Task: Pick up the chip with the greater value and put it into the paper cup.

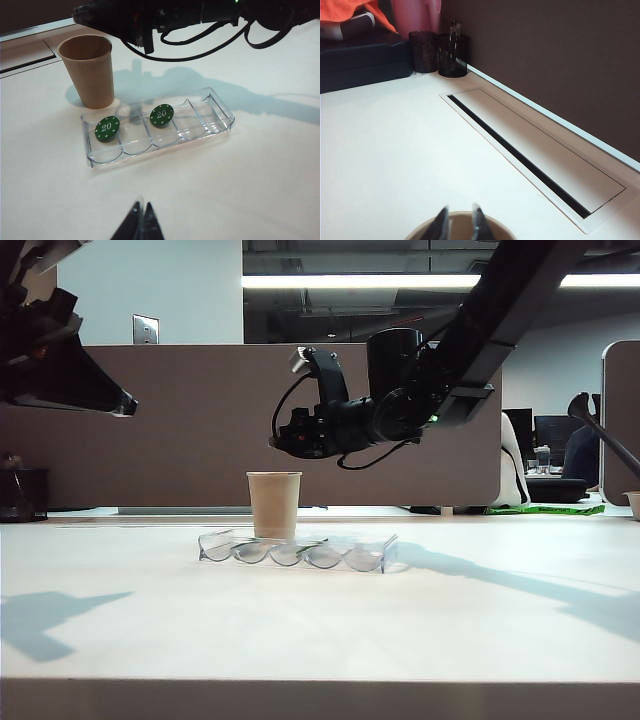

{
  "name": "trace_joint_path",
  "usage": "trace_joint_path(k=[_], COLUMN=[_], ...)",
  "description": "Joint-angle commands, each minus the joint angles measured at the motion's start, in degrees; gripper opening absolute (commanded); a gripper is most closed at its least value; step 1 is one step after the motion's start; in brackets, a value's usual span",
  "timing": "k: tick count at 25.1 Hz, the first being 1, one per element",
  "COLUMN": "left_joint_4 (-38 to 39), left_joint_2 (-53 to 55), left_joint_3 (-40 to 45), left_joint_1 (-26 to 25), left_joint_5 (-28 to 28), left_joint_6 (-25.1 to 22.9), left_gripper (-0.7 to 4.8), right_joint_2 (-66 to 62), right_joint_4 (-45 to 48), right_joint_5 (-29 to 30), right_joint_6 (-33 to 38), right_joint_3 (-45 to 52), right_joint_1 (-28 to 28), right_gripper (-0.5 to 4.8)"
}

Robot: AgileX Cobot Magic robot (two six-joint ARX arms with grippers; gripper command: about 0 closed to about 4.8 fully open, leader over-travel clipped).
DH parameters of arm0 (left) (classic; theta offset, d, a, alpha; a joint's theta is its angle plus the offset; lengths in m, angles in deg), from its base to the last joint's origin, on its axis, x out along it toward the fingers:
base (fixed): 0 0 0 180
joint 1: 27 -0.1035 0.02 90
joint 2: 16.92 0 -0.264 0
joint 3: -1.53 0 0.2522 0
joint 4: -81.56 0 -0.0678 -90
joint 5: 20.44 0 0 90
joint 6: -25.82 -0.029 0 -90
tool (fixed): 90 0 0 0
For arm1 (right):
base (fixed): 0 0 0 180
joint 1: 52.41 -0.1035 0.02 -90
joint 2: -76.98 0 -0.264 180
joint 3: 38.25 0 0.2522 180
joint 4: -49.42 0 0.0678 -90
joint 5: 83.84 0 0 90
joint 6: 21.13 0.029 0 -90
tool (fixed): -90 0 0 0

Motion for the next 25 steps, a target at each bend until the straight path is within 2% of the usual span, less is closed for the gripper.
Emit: trace_joint_path(k=[1, 6, 10, 12, 16, 22, 23, 25], left_joint_4=[-0.4, -0.5, -1.0, -2.7, -3.6, -3.8, -3.8, -3.7], left_joint_2=[-0.1, -0.1, -0.1, -0.2, -0.8, -4.7, -7.1, -10.1], left_joint_3=[-0.2, -0.2, -0.2, -0.2, -0.3, -0.2, -0.2, -0.2], left_joint_1=[0.0, 0.0, 0.0, -0.1, -0.4, -1.3, -1.9, -2.2], left_joint_5=[0.0, 0.0, 0.0, 1.6, 3.2, 4.2, 4.7, 5.4], left_joint_6=[0.0, 0.0, 0.2, 1.1, 2.7, 3.1, 4.9, 6.7], left_gripper=[-0.05, -0.05, -0.05, -0.05, -0.05, -0.05, -0.05, -0.05], right_joint_2=[0.3, 1.3, 3.6, 7.1, 12.3, 19.8, 22.7, 27.4], right_joint_4=[2.7, 8.3, 7.6, 2.1, -9.3, -23.8, -26.6, -26.4], right_joint_5=[1.2, 1.4, -1.3, -7.5, -12.4, -12.6, -12.5, -12.6], right_joint_6=[1.2, 6.2, 6.3, 6.1, 5.3, 0.1, -0.3, -0.3], right_joint_3=[-0.3, -0.3, -0.3, -0.3, -0.2, 0.0, 1.0, 5.2], right_joint_1=[-0.1, 0.0, 0.2, 1.3, 3.5, 7.9, 9.4, 11.6], right_gripper=[0.65, -0.02, -0.01, -0.01, -0.01, -0.01, -0.01, -0.01])
